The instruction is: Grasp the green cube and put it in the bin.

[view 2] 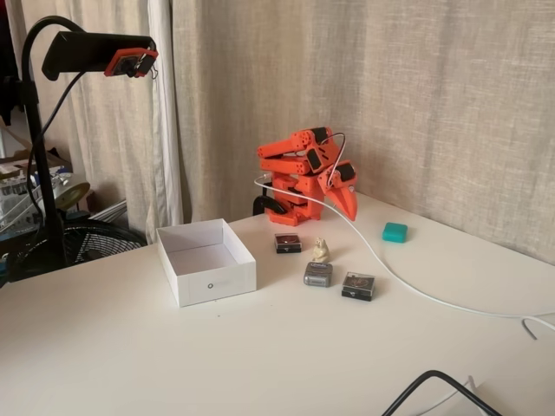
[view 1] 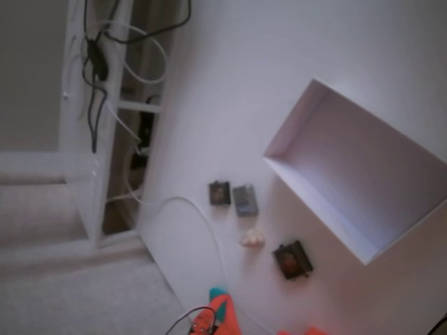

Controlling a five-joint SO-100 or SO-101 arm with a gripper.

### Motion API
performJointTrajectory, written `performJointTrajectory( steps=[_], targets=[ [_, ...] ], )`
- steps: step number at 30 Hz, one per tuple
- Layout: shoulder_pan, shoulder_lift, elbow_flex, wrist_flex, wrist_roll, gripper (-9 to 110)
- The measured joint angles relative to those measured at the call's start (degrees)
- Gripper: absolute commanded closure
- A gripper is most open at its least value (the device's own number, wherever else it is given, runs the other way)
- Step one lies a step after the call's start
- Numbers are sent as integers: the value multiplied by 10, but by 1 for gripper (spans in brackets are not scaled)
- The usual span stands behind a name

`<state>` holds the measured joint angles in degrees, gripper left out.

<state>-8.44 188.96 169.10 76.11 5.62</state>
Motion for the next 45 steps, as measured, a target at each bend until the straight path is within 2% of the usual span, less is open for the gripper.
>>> performJointTrajectory(
  steps=[3,8,10,14,21,24,25,31,33,34,38,41,45],
  targets=[
    [-3,0,4,-78,0,110],
    [-68,1,11,-353,3,110],
    [-109,1,1,-445,40,110],
    [-220,-69,-107,-502,156,110],
    [-285,-330,-401,-532,177,110],
    [-286,-439,-533,-494,177,109],
    [-284,-480,-586,-462,177,106],
    [-276,-792,-1026,-95,173,76],
    [-269,-856,-1125,-32,168,59],
    [-269,-873,-1147,-9,166,57],
    [-265,-874,-1107,88,159,57],
    [-250,-827,-976,136,145,57],
    [-240,-751,-791,132,127,57]
  ],
)
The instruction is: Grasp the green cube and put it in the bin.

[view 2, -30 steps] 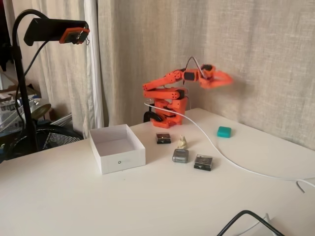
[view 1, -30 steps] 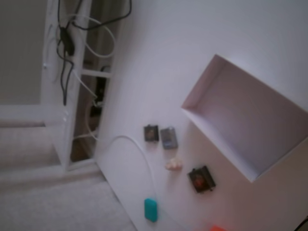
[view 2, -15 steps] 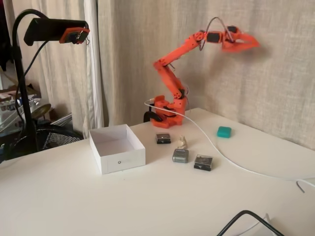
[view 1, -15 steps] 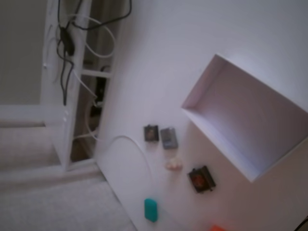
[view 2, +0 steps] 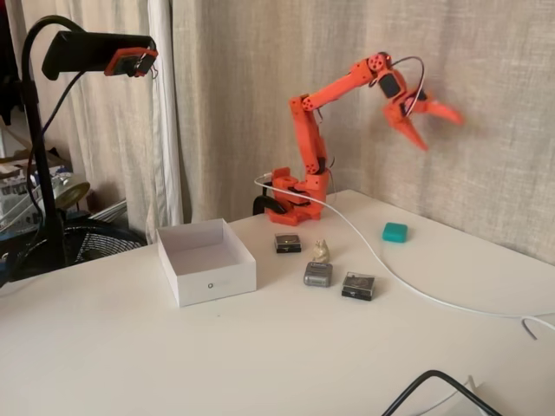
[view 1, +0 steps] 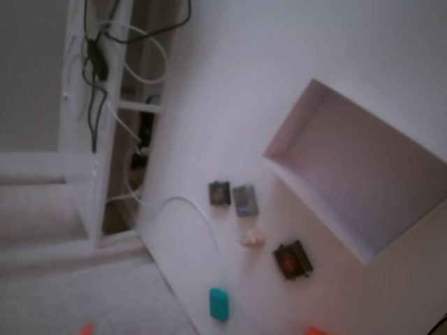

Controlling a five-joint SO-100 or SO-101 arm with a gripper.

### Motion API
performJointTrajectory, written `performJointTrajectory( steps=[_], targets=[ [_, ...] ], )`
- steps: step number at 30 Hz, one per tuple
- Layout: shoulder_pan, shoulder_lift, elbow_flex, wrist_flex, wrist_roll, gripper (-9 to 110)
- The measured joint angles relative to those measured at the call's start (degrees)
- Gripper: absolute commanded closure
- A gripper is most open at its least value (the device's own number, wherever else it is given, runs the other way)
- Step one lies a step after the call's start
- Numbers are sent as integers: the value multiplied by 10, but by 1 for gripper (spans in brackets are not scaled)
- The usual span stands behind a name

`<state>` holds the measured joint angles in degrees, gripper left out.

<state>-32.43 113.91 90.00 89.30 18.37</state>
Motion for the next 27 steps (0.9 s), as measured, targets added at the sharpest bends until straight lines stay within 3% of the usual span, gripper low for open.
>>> performJointTrajectory(
  steps=[6,16,27],
  targets=[
    [21,26,141,26,-6,58],
    [28,-37,177,82,-3,59],
    [40,-151,225,20,-2,59]
  ],
)
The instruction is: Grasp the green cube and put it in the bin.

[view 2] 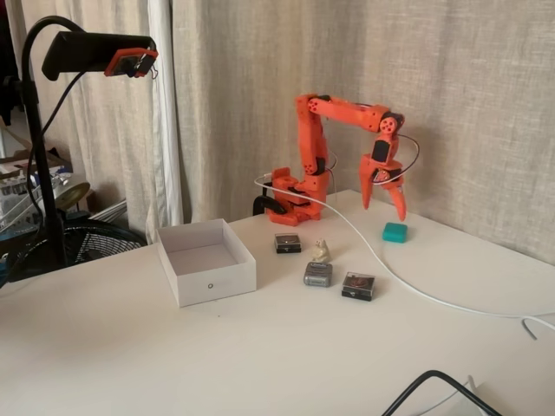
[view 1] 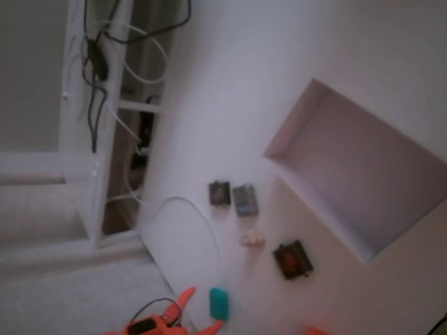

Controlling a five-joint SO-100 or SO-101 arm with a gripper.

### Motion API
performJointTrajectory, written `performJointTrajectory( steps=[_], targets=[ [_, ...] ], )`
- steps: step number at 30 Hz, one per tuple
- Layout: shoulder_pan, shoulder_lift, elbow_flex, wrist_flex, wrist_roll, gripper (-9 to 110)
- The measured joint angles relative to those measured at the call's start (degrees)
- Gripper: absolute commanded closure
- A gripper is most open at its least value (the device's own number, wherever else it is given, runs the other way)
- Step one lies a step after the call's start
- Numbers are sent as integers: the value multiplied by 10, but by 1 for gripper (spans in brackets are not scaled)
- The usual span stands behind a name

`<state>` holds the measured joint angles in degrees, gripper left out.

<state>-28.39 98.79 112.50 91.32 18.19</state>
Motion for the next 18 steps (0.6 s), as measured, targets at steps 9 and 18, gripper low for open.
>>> performJointTrajectory(
  steps=[9,18],
  targets=[
    [-17,-72,4,-98,0,78],
    [-40,-117,4,-148,3,78]
  ],
)
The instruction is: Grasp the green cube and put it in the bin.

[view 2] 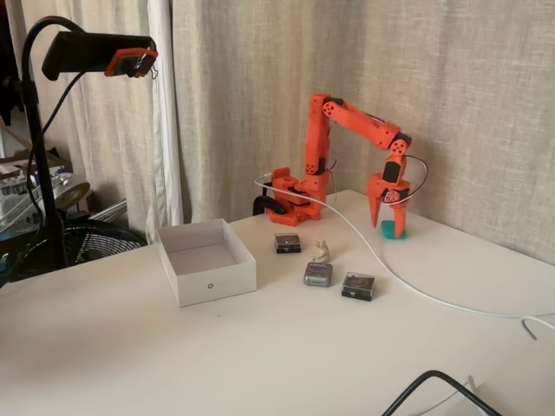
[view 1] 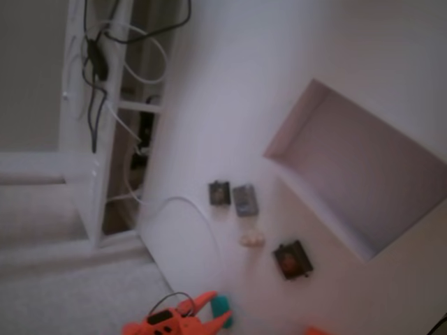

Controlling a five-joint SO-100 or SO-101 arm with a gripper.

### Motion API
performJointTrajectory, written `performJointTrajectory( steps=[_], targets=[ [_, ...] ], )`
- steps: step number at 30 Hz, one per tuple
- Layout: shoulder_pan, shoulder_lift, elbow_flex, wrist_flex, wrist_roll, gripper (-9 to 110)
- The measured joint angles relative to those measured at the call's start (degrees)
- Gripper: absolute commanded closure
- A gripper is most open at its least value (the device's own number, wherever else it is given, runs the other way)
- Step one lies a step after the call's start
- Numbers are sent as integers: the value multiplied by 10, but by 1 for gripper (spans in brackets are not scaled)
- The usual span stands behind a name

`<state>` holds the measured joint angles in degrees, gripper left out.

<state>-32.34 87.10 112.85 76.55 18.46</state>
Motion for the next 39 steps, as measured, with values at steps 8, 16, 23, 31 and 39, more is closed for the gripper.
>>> performJointTrajectory(
  steps=[8,16,23,31,39],
  targets=[
    [-15,11,-7,-19,-7,80],
    [-20,21,-17,-39,-49,79],
    [-22,52,4,-78,-80,76],
    [-31,55,8,-10,-91,66],
    [-27,33,-47,51,-93,67]
  ],
)
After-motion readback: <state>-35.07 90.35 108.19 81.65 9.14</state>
